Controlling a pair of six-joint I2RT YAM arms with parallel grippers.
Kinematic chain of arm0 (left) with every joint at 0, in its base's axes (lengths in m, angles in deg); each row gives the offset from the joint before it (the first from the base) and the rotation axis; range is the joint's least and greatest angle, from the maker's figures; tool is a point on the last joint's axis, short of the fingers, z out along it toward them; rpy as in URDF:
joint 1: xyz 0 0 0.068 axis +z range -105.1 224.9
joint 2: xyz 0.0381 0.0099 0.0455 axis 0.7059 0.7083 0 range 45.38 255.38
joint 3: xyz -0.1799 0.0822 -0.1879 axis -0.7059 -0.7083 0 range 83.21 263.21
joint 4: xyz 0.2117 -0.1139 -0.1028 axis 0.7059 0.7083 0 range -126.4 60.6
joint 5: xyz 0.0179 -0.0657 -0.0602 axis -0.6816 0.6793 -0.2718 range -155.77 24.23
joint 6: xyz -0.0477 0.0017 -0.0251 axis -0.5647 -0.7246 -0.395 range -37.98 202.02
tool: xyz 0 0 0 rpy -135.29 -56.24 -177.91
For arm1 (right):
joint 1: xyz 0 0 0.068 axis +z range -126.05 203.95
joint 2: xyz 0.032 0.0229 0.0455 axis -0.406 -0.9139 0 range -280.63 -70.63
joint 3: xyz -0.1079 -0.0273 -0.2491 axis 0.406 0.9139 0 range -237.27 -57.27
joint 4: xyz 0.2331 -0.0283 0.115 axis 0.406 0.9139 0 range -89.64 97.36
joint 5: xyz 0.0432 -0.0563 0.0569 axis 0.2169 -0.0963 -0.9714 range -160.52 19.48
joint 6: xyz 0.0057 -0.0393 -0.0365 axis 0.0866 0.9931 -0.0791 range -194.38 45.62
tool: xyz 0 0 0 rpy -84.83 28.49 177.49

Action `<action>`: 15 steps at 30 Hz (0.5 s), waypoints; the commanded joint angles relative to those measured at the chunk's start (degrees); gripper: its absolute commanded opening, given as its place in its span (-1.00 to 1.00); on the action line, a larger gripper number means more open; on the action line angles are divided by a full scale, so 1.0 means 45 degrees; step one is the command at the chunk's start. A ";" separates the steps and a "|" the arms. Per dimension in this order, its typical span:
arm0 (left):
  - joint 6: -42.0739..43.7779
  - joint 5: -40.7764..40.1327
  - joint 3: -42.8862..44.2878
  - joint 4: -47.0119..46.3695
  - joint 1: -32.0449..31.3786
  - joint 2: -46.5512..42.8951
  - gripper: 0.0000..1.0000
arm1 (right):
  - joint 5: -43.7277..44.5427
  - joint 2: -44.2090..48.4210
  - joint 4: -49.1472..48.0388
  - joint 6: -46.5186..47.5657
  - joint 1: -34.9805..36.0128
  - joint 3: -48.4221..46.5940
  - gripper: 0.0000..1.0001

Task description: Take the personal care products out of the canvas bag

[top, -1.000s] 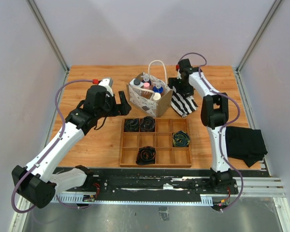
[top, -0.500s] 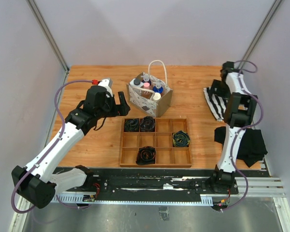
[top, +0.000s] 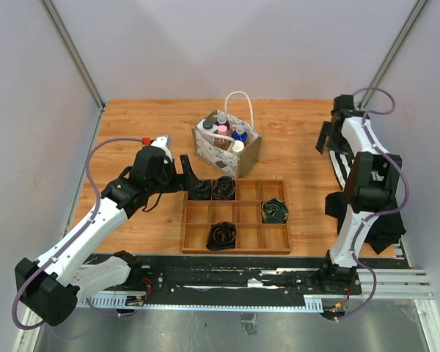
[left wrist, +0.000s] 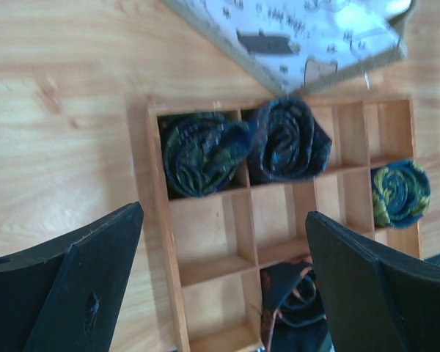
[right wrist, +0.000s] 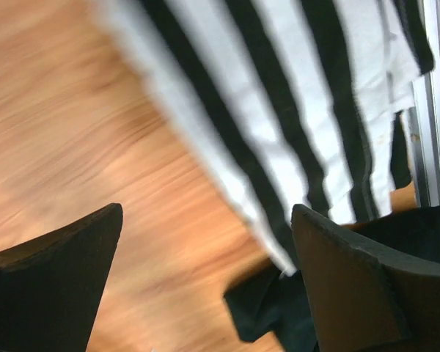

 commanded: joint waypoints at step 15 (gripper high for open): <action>-0.2955 -0.0146 -0.2364 -0.1071 -0.3078 0.0687 0.89 | -0.1704 0.6875 -0.0334 -0.0087 0.8992 0.6181 0.97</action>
